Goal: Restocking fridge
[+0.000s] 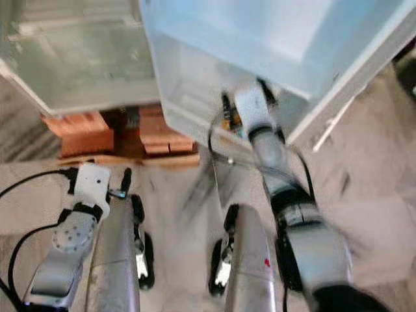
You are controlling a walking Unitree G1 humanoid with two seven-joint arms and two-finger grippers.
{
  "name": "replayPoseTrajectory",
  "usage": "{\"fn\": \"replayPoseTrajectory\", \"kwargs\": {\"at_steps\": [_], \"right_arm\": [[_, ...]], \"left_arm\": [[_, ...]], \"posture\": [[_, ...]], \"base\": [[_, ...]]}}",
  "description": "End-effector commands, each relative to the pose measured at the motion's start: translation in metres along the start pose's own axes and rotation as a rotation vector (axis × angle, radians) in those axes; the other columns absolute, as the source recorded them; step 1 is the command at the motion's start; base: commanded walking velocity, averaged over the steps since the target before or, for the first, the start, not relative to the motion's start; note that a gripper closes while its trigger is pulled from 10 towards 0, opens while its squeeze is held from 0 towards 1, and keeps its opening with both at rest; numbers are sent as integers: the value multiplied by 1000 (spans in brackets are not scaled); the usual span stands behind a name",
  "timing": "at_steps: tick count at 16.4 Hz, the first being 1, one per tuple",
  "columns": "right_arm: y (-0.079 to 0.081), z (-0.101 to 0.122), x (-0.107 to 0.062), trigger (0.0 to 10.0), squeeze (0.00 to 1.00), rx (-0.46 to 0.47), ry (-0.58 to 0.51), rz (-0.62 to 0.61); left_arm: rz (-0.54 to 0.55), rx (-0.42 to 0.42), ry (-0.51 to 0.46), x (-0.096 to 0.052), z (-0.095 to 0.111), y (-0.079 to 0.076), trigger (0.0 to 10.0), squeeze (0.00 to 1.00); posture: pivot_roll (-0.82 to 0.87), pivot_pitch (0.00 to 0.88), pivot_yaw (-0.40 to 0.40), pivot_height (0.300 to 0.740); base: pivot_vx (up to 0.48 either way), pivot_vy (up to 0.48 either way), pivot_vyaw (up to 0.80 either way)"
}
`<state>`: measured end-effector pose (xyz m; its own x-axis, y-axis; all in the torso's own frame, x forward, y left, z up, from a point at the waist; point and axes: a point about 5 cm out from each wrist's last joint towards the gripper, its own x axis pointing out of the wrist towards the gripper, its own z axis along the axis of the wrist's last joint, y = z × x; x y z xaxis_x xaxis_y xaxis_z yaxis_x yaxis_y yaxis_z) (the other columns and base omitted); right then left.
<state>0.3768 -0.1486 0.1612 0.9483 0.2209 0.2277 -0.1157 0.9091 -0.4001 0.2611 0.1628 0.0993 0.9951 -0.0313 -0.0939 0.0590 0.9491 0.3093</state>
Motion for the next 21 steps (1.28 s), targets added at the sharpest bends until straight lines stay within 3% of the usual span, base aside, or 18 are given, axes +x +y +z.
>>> {"fn": "replayPoseTrajectory", "kwargs": {"at_steps": [1,4,7,9,10,11,13,18,20,21], "right_arm": [[-4,-4,-16,10000,1000,27,-26,-21],[-11,-30,-64,10000,1000,109,53,-208],[8,-52,-114,10000,1000,196,193,-345],[15,-56,-125,10000,1000,185,267,-327],[16,-58,-130,10000,180,211,285,-314],[17,-60,-135,10000,0,239,306,-294],[13,-57,-138,10000,0,286,298,-303],[3,-47,-113,10000,0,313,266,-307],[-2,-47,-113,10000,0,324,264,-328],[-4,-47,-115,10000,0,334,266,-340]], "left_arm": [[0,-7,27,-7,-7,-1,10000,0],[39,-50,37,-14,-18,-1,10000,0],[46,-97,44,-16,-24,-11,10000,0],[27,-108,56,-18,-29,-16,10000,0],[28,-128,66,-20,-32,-17,10000,0],[33,-138,66,-21,-35,-17,10000,0],[40,-146,62,-22,-36,-16,10000,0],[47,-148,11,-5,-25,-15,10000,0],[31,-210,33,-8,-25,-20,10000,0],[19,-195,19,-7,-22,-22,10000,0]], "posture": [[197,158,-41,553],[165,139,-73,553],[124,112,-60,553],[106,97,-62,553],[99,87,-62,553],[98,76,-63,553],[97,69,-62,558],[97,51,-57,623],[87,48,-49,653],[87,47,-48,663]], "base": [[0,0,0],[0,0,0],[0,0,0],[0,0,0],[0,0,0],[0,0,0],[0,0,0],[0,0,0],[0,0,0],[0,0,0]]}}
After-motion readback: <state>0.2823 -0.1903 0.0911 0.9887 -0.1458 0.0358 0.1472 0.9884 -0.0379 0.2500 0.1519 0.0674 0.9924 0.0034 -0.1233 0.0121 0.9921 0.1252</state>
